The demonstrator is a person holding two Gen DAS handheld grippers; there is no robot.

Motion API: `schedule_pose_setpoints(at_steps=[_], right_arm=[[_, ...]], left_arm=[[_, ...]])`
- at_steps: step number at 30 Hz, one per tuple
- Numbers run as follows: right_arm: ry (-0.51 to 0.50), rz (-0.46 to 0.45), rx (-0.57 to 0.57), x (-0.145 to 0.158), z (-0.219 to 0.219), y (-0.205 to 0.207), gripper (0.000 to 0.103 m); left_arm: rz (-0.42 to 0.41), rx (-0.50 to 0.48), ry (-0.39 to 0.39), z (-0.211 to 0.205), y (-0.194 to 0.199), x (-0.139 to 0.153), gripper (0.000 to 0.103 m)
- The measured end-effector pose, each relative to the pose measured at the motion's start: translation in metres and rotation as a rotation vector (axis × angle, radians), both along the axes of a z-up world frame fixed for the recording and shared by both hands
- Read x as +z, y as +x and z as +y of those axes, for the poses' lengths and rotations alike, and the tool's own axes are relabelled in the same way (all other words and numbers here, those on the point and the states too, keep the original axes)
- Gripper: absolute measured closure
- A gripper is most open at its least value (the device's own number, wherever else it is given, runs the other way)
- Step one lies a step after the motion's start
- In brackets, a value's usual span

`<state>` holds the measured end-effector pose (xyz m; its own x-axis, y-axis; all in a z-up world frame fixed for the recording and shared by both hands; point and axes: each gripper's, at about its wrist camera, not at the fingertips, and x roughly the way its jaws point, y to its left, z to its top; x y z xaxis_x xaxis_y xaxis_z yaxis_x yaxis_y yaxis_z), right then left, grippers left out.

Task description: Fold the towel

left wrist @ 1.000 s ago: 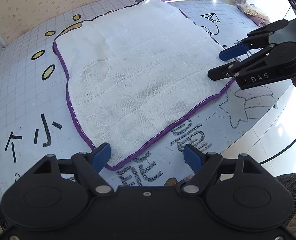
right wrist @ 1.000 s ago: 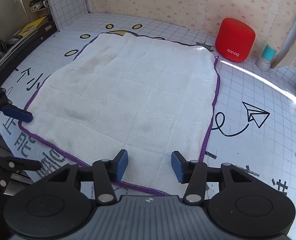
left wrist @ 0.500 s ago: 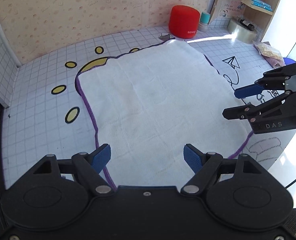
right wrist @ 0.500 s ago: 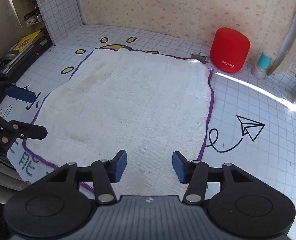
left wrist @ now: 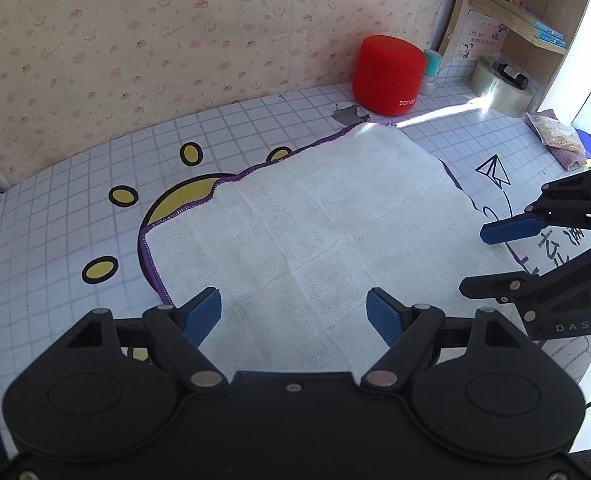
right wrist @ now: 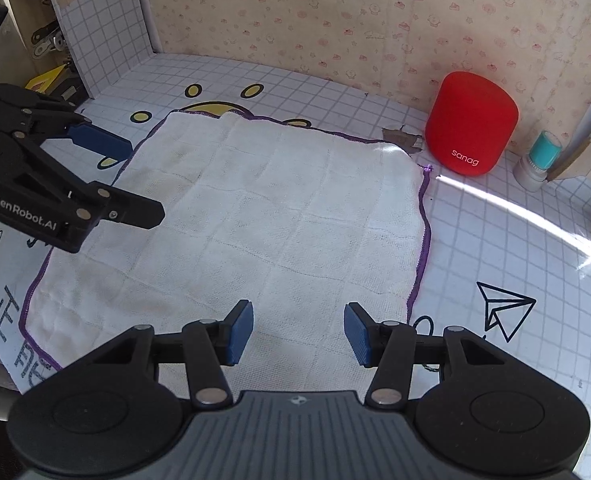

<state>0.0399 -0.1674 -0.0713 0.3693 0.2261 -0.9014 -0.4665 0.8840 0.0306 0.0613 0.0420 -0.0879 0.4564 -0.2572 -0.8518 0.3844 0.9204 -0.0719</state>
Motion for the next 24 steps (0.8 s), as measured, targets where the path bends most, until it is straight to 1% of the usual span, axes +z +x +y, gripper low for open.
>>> schedule_pose_setpoints(at_steps=[3,6,8,10,12,14,18,24], right_arm=[[-0.004,0.003,0.001,-0.002,0.002,0.008,0.053],[-0.006,0.006,-0.022,-0.004,0.003,0.01,0.053],[-0.007,0.008,-0.037,-0.006,0.004,0.011,0.053],[-0.009,0.01,-0.053,-0.007,0.004,0.011,0.051],[-0.01,0.012,-0.069,-0.008,0.005,0.012,0.047],[-0.011,0.014,-0.085,-0.01,0.006,0.013,0.047],[-0.014,0.019,-0.116,-0.012,0.007,0.015,0.039],[-0.02,0.025,-0.162,-0.016,0.01,0.015,0.033]], left_arm=[[0.031,0.01,-0.014,0.006,0.013,-0.008,0.022],[0.056,0.016,0.0,0.011,0.022,-0.018,0.022],[0.04,-0.009,0.015,0.012,0.025,-0.019,0.022],[0.028,-0.035,0.055,0.009,0.029,-0.02,0.022],[0.021,-0.041,0.075,0.007,0.036,-0.021,0.022],[0.023,-0.034,0.07,0.007,0.043,-0.021,0.022],[0.017,-0.022,0.08,0.006,0.058,-0.022,0.022],[0.015,-0.029,0.088,0.002,0.073,-0.022,0.022]])
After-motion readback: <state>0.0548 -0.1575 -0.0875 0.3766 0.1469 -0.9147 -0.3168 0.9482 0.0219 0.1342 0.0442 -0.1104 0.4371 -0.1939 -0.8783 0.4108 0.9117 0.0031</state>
